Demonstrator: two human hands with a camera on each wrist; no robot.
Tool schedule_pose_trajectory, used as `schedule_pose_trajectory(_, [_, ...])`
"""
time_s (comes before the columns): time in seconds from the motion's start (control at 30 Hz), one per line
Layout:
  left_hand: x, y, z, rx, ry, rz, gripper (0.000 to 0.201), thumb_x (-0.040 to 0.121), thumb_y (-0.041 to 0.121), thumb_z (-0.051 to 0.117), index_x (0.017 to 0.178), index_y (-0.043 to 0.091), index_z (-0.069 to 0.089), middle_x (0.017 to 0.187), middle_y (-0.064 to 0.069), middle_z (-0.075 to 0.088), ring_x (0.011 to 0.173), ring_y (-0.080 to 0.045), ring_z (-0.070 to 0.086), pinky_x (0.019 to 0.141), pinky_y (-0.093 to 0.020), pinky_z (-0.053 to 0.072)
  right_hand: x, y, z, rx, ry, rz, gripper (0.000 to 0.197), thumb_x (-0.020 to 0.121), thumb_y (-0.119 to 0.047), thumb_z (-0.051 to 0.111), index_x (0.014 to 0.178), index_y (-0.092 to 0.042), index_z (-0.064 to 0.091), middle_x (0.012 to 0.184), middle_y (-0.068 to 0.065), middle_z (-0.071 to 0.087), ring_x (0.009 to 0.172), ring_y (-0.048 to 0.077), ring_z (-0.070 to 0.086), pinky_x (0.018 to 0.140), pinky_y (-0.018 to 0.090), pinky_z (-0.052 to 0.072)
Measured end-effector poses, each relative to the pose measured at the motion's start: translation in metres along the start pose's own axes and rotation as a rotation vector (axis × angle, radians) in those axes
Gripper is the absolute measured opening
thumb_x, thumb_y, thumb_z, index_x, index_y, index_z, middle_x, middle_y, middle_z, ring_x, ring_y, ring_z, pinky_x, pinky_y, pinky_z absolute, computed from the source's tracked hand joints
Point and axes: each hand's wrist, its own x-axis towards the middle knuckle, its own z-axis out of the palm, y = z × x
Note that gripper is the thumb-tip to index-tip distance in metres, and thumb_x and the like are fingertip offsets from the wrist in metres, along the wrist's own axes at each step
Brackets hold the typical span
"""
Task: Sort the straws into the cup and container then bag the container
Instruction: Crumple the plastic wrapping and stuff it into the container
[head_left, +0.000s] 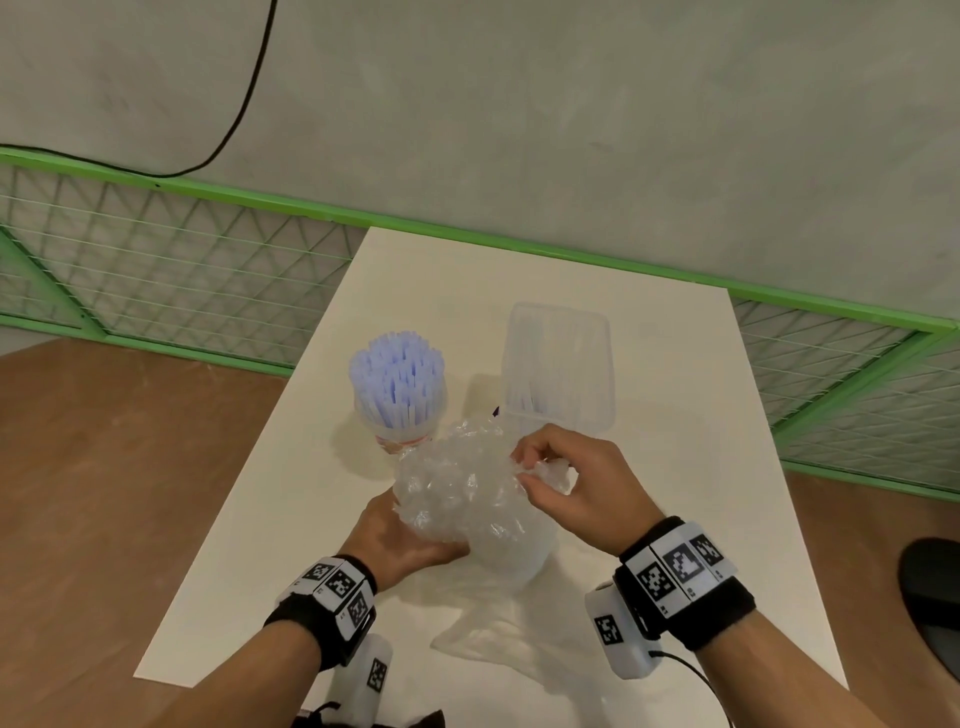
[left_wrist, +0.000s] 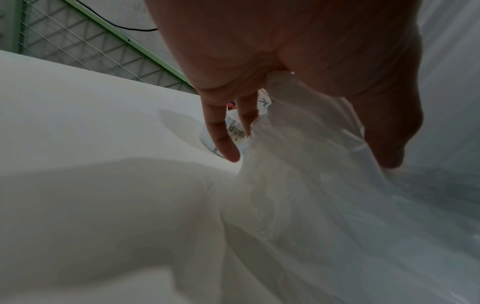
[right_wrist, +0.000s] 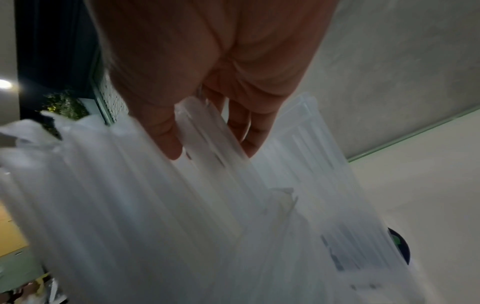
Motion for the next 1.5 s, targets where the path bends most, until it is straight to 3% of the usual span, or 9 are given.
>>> schedule_pose_trajectory(0.4, [-0.002,0.000,0.001,-0.019,-0.013,-0.044,0.070,0.052,0.011,0.096,0.114,0.006,0.064,0.108,-0.007,0.074,0.105,-0.022,0.069,0.099,-0.048,0.050,-0.003,0.015,0.028,-0.178,0.271,0.087,0.039,0.091,-0.015,0.066,0.126,-0.024,0.051,0.092,-0.008,0.051,0.088,0.003,0.051,0.079,0.006,0.039])
schedule_pose_trajectory(0.57, [-0.003,0.002,0.001,-0.023,-0.015,-0.049,0.068,0.055,0.007,0.094,0.116,0.005,0.063,0.110,-0.006,0.073,0.106,-0.020,0.069,0.100,-0.044,0.050,-0.001,0.016,0.031,-0.229,0.345,0.036,0.019,0.089,-0.014,0.067,0.107,-0.014,0.059,0.103,-0.005,0.051,0.092,-0.003,0.047,0.085,0.005,0.037])
schedule_pose_trajectory(0.7, [-0.005,0.006,0.003,-0.025,-0.008,-0.045,0.067,0.055,0.007,0.094,0.114,0.006,0.064,0.107,-0.003,0.074,0.103,-0.017,0.070,0.097,-0.037,0.053,-0.002,0.013,0.032,-0.122,0.241,0.164,0.016,0.096,-0.023,0.060,0.107,-0.028,0.050,0.101,-0.013,0.062,0.086,0.004,0.060,0.078,0.029,0.054])
schedule_pose_trajectory(0.87, [-0.006,0.014,0.008,-0.069,0.003,-0.066,0.056,0.061,-0.014,0.084,0.110,0.000,0.062,0.085,0.014,0.076,0.083,0.000,0.071,0.067,-0.008,0.051,0.006,-0.002,0.018,-0.162,0.334,0.036,0.012,0.097,-0.015,0.061,0.107,-0.020,0.058,0.092,-0.012,0.070,0.080,0.004,0.065,0.073,0.021,0.051])
schedule_pose_trajectory(0.97, [-0.006,0.013,0.009,-0.094,0.014,-0.077,0.057,0.060,-0.016,0.083,0.110,-0.001,0.061,0.084,0.011,0.077,0.082,-0.002,0.072,0.066,-0.008,0.051,0.015,-0.010,0.007,-0.161,0.400,0.019,0.011,0.093,-0.012,0.068,0.102,-0.015,0.065,0.092,-0.014,0.072,0.085,0.006,0.070,0.077,0.025,0.056])
schedule_pose_trajectory(1.13, [-0.005,0.009,0.007,-0.092,0.023,-0.085,0.062,0.057,-0.008,0.088,0.112,0.003,0.063,0.093,0.006,0.077,0.090,-0.006,0.072,0.070,-0.010,0.051,0.026,-0.026,-0.020,-0.117,0.499,0.021,0.016,0.089,-0.012,0.072,0.104,-0.014,0.068,0.089,-0.007,0.074,0.089,0.000,0.069,0.080,0.006,0.049])
schedule_pose_trajectory(1.3, [-0.004,0.010,0.007,-0.078,0.021,-0.066,0.060,0.057,-0.011,0.087,0.110,0.004,0.063,0.089,0.007,0.076,0.086,-0.002,0.071,0.068,-0.008,0.051,0.035,-0.050,-0.058,0.012,0.615,0.013,0.012,0.089,-0.012,0.072,0.101,-0.015,0.069,0.084,-0.006,0.073,0.076,0.011,0.074,0.076,0.033,0.060])
schedule_pose_trajectory(1.4, [-0.005,0.007,0.006,-0.061,0.030,-0.049,0.063,0.056,-0.006,0.089,0.112,0.005,0.063,0.096,0.006,0.076,0.092,-0.005,0.071,0.072,-0.011,0.052,0.039,-0.075,-0.095,0.128,0.740,-0.083,0.015,0.089,-0.008,0.071,0.103,-0.007,0.067,0.082,0.004,0.071,0.070,0.022,0.074,0.071,0.038,0.061])
schedule_pose_trajectory(1.5, [-0.002,0.002,0.004,-0.027,0.026,-0.047,0.066,0.053,0.006,0.094,0.112,0.012,0.065,0.102,0.004,0.075,0.099,-0.010,0.070,0.087,-0.023,0.055,0.046,-0.099,-0.128,0.179,0.834,-0.200,0.013,0.090,-0.009,0.069,0.102,-0.011,0.064,0.082,-0.011,0.072,0.073,0.018,0.074,0.071,0.037,0.061])
